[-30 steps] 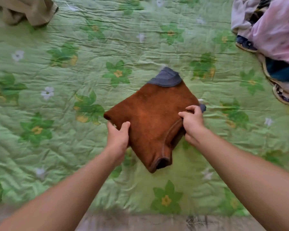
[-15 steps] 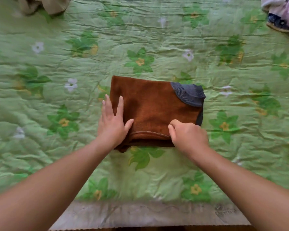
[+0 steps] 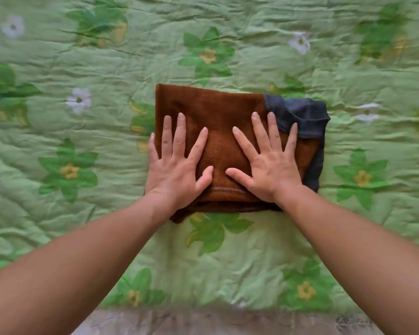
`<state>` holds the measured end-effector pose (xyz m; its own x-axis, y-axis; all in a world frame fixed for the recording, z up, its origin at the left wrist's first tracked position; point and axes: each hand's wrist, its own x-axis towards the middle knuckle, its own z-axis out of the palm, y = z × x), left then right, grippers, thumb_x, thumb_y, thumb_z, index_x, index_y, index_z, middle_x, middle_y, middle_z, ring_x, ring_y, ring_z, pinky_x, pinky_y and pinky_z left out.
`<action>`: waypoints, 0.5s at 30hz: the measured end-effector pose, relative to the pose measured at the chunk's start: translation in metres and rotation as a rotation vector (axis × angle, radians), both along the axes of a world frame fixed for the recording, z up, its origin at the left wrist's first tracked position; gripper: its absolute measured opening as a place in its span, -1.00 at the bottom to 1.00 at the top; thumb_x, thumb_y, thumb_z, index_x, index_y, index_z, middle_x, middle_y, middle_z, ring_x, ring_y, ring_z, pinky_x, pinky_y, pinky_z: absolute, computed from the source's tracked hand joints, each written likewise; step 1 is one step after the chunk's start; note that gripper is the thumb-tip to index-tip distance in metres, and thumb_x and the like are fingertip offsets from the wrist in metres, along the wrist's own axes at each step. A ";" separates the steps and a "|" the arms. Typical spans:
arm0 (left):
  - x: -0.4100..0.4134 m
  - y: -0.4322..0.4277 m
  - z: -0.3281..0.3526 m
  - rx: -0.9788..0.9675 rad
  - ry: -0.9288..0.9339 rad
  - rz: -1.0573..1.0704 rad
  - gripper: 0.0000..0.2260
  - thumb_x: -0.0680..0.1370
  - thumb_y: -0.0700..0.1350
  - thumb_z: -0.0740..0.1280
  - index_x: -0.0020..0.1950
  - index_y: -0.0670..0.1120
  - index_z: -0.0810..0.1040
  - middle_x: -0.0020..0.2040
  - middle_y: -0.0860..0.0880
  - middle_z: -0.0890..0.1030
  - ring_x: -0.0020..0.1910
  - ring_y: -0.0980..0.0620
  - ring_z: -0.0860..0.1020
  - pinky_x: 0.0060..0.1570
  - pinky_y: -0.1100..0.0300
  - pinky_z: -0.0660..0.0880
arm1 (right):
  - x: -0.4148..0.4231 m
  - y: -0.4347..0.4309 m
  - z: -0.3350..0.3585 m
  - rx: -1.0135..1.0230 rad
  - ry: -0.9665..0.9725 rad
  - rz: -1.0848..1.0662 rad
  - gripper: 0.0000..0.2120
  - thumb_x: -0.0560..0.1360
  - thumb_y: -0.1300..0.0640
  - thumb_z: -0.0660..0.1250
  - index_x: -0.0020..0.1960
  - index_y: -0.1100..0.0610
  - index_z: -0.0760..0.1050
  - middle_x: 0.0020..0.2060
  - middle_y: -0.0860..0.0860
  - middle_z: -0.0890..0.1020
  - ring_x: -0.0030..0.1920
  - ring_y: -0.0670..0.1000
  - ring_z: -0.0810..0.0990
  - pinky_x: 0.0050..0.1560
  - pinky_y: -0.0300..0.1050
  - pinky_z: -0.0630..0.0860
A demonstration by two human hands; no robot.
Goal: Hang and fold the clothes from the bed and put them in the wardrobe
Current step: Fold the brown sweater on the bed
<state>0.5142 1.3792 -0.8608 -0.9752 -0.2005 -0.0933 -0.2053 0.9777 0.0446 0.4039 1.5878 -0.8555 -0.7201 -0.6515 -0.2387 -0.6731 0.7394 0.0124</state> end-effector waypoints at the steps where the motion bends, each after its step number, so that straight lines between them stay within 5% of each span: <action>1: -0.002 0.000 0.004 0.009 -0.028 -0.002 -0.28 0.52 0.36 0.07 0.64 0.15 0.03 0.65 -0.18 -0.18 0.62 -0.24 -0.20 0.47 -0.38 0.07 | 0.000 -0.002 0.002 0.004 -0.010 -0.003 -0.18 0.49 -0.56 -0.21 0.64 -0.19 -0.12 0.64 0.10 -0.16 0.61 0.23 -0.25 0.43 0.57 -0.15; 6: -0.011 -0.022 0.029 0.155 -0.049 0.003 -0.35 0.53 0.39 0.05 0.61 0.27 0.04 0.66 -0.06 -0.17 0.62 -0.13 -0.27 0.51 -0.34 -0.02 | -0.012 0.010 0.020 -0.056 -0.061 -0.125 -0.26 0.51 -0.52 -0.25 0.62 -0.26 -0.07 0.64 0.05 -0.18 0.61 0.12 -0.30 0.47 0.50 -0.23; 9: -0.015 -0.047 0.026 0.180 -0.048 0.030 -0.35 0.55 0.37 0.02 0.61 0.29 -0.07 0.65 -0.01 -0.26 0.62 -0.12 -0.25 0.54 -0.29 -0.05 | -0.031 0.037 0.017 -0.009 -0.052 -0.334 -0.33 0.49 -0.54 -0.31 0.56 -0.39 -0.25 0.63 0.04 -0.26 0.59 0.11 -0.37 0.47 0.50 -0.23; 15: -0.017 -0.044 0.009 0.230 -0.053 0.064 -0.32 0.54 0.34 0.03 0.63 0.24 -0.07 0.65 -0.05 -0.27 0.63 -0.16 -0.15 0.56 -0.25 -0.05 | -0.031 0.041 0.001 -0.016 -0.095 -0.365 -0.34 0.49 -0.54 -0.27 0.52 -0.42 -0.38 0.61 0.03 -0.33 0.58 0.13 -0.41 0.49 0.47 -0.20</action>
<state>0.4969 1.3351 -0.8518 -0.9537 -0.2295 -0.1946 -0.2748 0.9278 0.2522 0.3725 1.6289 -0.8541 -0.8807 -0.3605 -0.3073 -0.3631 0.9304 -0.0510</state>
